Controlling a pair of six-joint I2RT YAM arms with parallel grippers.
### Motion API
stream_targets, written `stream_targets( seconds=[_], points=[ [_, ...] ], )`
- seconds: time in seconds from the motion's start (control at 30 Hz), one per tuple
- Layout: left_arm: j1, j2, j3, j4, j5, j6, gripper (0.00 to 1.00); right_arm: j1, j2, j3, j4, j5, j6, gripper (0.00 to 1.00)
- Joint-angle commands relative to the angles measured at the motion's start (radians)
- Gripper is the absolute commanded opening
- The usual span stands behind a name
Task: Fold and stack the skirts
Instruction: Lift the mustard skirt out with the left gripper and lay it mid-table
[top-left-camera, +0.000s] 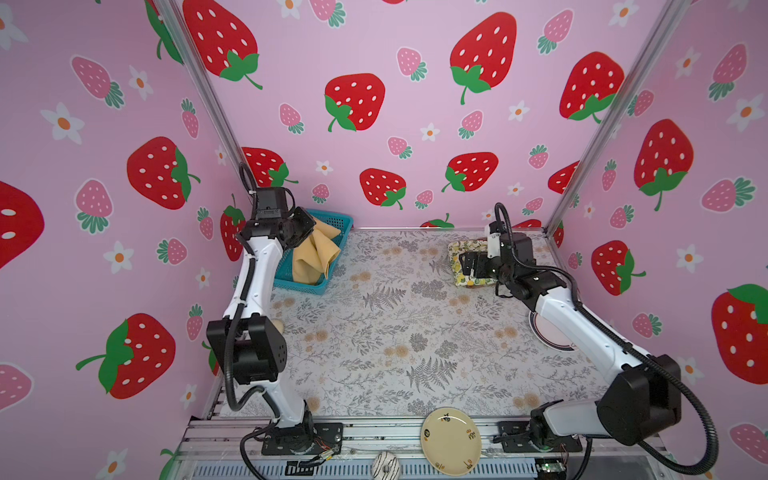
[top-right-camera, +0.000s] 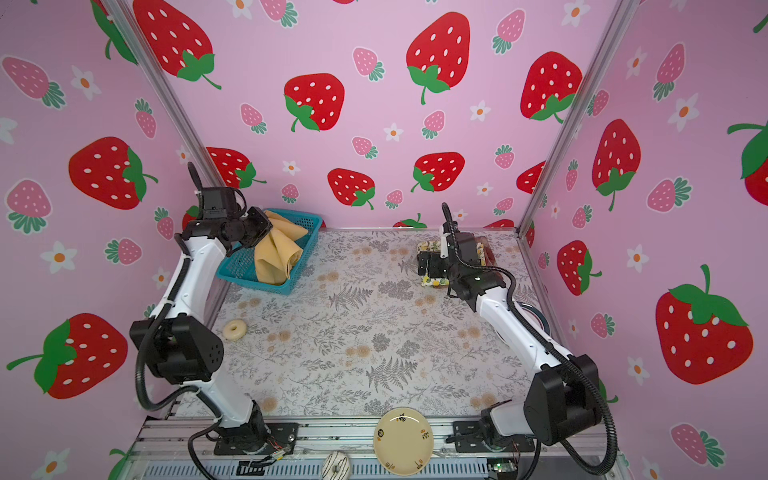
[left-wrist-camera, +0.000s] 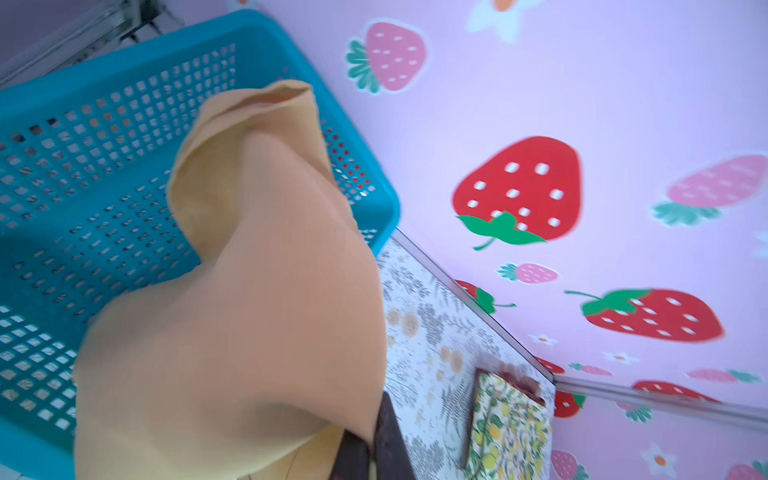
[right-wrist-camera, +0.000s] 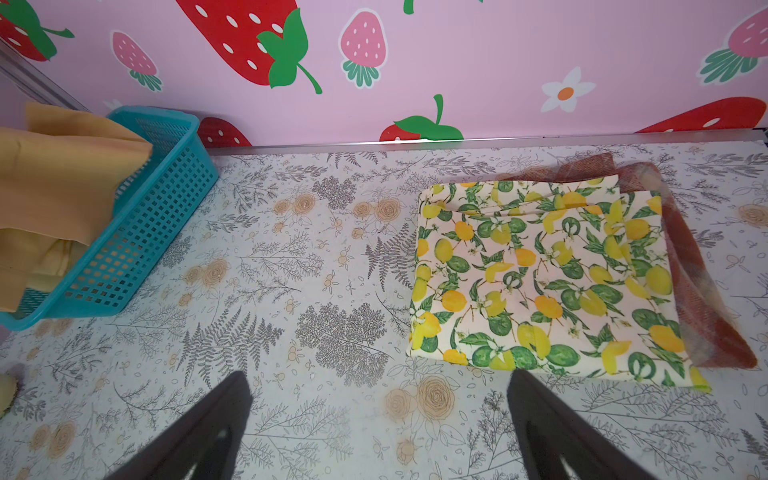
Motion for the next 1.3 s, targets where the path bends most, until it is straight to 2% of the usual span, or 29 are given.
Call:
stream_targets(
  seconds=[0.0, 0.2, 0.37, 0.53, 0.8, 0.97, 1.0, 1.1, 1.27],
  points=[
    [-0.106, -0.089, -0.015, 0.001, 0.043, 0.028, 0.0, 0.005, -0.014, 0.009, 0.018, 0.016, 0.009, 1.0],
    [-0.329, -0.203, -0.213, 0.079, 0.027, -0.011, 0.0, 0.003, -0.064, -0.036, 0.011, 0.052, 0.008, 1.0],
    [-0.516, -0.225, -0.401, 0.225, 0.001, -0.09, 0.0, -0.003, -0.108, -0.079, -0.005, 0.125, -0.004, 1.0],
    [-0.677, -0.107, -0.455, 0.327, -0.021, -0.133, 0.0, -0.04, -0.132, -0.105, -0.034, 0.156, -0.01, 1.0],
    [-0.862, 0.107, -0.363, 0.397, 0.042, -0.169, 0.0, -0.093, -0.181, -0.167, -0.061, 0.171, -0.043, 1.0],
    [-0.919, 0.207, -0.29, 0.417, 0.154, -0.177, 0.01, -0.109, -0.183, -0.18, -0.069, 0.179, -0.055, 1.0],
    [-0.92, 0.209, -0.291, 0.418, 0.174, -0.179, 0.11, -0.109, -0.181, -0.181, -0.071, 0.172, -0.058, 1.0],
    [-0.899, 0.145, -0.344, 0.376, 0.121, -0.156, 0.26, -0.108, -0.175, -0.186, -0.079, 0.137, -0.074, 1.0],
    [-0.786, -0.043, -0.488, 0.333, 0.034, -0.139, 0.37, -0.096, -0.162, -0.204, -0.097, 0.042, -0.066, 1.0]
  ],
)
